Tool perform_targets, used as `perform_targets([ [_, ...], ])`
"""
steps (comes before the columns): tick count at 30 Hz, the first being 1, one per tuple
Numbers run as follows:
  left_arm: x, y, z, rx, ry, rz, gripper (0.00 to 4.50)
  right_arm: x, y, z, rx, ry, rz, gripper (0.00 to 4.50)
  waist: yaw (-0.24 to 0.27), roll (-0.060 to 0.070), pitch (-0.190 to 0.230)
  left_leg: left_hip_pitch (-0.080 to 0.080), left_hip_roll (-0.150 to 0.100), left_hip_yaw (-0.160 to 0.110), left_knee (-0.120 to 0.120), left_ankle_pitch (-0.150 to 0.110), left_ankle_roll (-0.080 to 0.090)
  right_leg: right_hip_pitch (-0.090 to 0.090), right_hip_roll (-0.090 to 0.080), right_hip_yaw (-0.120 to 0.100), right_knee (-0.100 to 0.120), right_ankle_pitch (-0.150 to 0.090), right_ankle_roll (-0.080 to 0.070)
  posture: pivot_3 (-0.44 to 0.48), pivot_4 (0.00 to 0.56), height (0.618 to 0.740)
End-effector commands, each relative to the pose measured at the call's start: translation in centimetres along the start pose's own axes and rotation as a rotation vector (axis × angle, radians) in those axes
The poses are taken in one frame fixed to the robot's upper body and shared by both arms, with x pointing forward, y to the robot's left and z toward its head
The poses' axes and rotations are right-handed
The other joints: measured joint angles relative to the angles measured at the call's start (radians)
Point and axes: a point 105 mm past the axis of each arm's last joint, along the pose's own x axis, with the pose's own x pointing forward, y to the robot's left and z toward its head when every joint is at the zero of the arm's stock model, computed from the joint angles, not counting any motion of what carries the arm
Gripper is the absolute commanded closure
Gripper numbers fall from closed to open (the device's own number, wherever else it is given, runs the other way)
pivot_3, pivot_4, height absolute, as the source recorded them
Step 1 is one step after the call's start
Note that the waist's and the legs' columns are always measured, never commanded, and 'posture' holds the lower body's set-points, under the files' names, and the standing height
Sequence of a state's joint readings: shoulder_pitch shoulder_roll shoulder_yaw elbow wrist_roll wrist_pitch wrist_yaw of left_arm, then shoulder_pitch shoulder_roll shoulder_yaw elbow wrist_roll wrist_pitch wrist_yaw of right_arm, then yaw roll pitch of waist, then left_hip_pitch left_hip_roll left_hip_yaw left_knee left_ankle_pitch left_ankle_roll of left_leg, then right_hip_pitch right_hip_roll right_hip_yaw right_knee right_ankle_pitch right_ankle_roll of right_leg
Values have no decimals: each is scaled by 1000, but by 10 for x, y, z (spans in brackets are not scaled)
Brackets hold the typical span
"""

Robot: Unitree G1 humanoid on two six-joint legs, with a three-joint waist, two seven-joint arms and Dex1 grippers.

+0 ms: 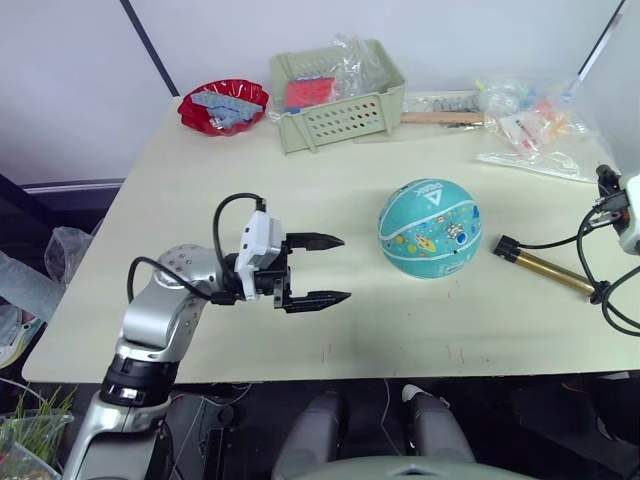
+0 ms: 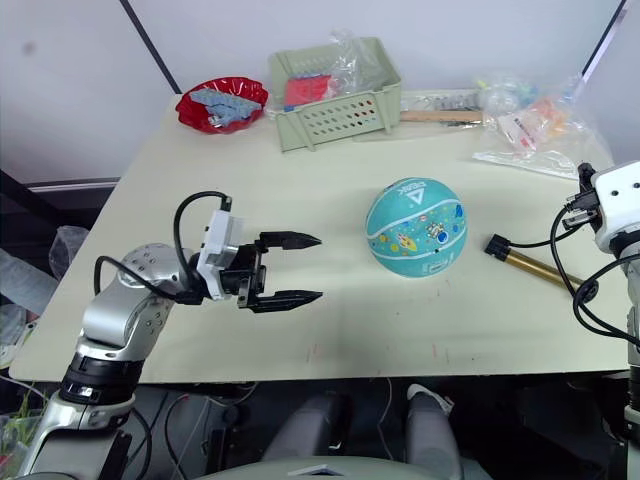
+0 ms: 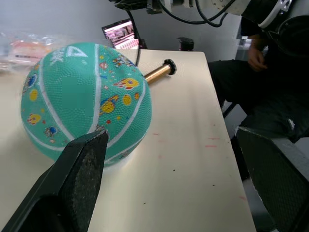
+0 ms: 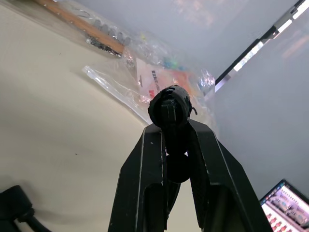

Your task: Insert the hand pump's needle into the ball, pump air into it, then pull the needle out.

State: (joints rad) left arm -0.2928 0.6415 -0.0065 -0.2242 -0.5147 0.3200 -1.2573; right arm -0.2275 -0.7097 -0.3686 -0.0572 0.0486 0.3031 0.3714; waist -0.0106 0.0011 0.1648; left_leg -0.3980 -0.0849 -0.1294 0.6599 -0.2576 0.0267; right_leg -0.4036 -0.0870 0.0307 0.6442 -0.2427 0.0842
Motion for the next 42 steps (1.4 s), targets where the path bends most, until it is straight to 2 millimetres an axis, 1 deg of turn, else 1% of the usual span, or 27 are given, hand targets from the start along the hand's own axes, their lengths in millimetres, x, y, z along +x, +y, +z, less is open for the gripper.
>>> perform_targets([
  [1, -4, -5, 9, 36, -35, 11, 0, -5, -12, 2, -18, -17, -67, 4409, 0, 0, 0, 0, 0, 1, 0, 0, 0, -1, 0, 1, 1, 0, 0, 0, 150, 740],
  [4, -5, -5, 4, 32, -11, 25, 0, -9, -17, -6, -22, -7, -81, 4409, 1, 0, 0, 0, 0, 2, -1, 0, 0, -1, 0, 2, 1, 0, 0, 0, 150, 740],
  [5, -6, -5, 3, 33, -6, 28, 0, -10, -17, -8, -22, -6, -84, 3384, 1, 0, 0, 0, 0, 2, -1, 0, 0, -1, 0, 2, 1, 0, 0, 0, 150, 740],
  [6, -6, -5, 2, 29, -11, 36, 0, -11, -18, -9, -20, -5, -88, 3113, 1, 0, 0, 0, 0, 2, -1, 0, 0, -1, 0, 2, 1, 0, 0, 0, 150, 740],
  [7, -6, -5, 1, 26, -11, 38, 0, -13, -19, -10, -21, -6, -90, 2688, 0, 0, 0, 0, 0, 3, -1, 0, 0, -1, 0, 3, 1, 0, 0, 0, 150, 740],
  [8, -6, -5, 1, 24, -11, 40, 0, -15, -20, -10, -23, -7, -93, 2128, 0, 0, 0, 1, 0, 4, -1, 0, 0, -2, 0, 4, 2, 0, 0, 0, 150, 740],
  [9, -6, -5, 0, 22, -9, 43, 0, -16, -22, -10, -25, -9, -101, 1710, -1, 0, 0, 1, 0, 4, -1, 0, 0, -2, 0, 4, 2, 0, 0, 0, 150, 740],
  [10, -7, -5, -1, 22, -5, 44, 0, -18, -25, -10, -27, -12, -107, 1042, 0, 0, 0, 1, 0, 5, -1, 0, 0, -2, 0, 5, 2, 0, 0, 0, 150, 740],
  [12, -7, -5, -2, 25, 1, 49, 0, -21, -29, -9, -32, -16, -126, 17, -1, 0, 0, 1, 0, 6, -1, 0, 0, -2, 1, 6, 3, 0, 0, 0, 150, 740],
  [19, -6, -5, -3, 21, -1, 51, 0, -31, -45, -7, -43, -24, -191, 17, -1, 0, 0, 2, 1, 9, -1, 0, 0, -3, 1, 9, 6, 0, 0, 0, 150, 740],
  [21, -7, -4, -4, 18, -2, 54, 0, -33, -45, -6, -45, -35, -185, 17, -2, 0, 0, 2, 1, 9, -1, 0, 0, -4, 1, 10, 6, 0, 0, 0, 150, 740],
  [22, -7, -4, -5, 14, -3, 58, 0, -33, -41, -6, -29, -44, -167, 17, -2, 0, 0, 2, 1, 9, -1, 0, 0, -4, 1, 10, 7, 0, 0, 0, 150, 740],
  [27, -11, 1, -6, 2, -16, 97, 0, -35, -14, -4, 80, -98, -39, 17, -3, 0, 0, 3, 1, 10, -1, 0, 1, -4, 1, 11, 9, 0, 0, 0, 150, 740],
  [30, -14, 2, -10, -7, -14, 129, 0, -39, 7, -1, 143, -165, 68, 17, -3, 0, 0, 4, 1, 11, 0, -1, 3, -4, 1, 11, 10, 0, 0, 0, 150, 740],
  [33, -18, 2, -14, -23, -17, 173, 0, -44, 24, -5, 168, -185, 152, 17, -3, 0, 0, 5, 2, 11, 0, -2, 5, -4, 2, 12, 10, 0, 0, 0, 150, 740],
  [36, -23, 5, -19, -37, -20, 236, 0, -51, 39, -11, 250, -186, 247, 17, -2, 0, 0, 5, 2, 11, 0, -2, 5, -4, 1, 12, 11, 0, 0, 0, 150, 740],
  [40, -29, 2, -27, -25, 0, 279, 0, -62, 56, -15, 251, -192, 364, 17, -2, 0, 0, 6, 2, 11, 1, -2, 5, -4, 1, 12, 12, 0, 0, 0, 150, 740],
  [42, -38, 4, -37, -48, -13, 374, 0, -74, 74, -28, 271, -155, 481, 17, -2, 0, 0, 6, 2, 11, 1, -2, 5, -4, 1, 12, 12, 0, 0, 0, 150, 740],
])
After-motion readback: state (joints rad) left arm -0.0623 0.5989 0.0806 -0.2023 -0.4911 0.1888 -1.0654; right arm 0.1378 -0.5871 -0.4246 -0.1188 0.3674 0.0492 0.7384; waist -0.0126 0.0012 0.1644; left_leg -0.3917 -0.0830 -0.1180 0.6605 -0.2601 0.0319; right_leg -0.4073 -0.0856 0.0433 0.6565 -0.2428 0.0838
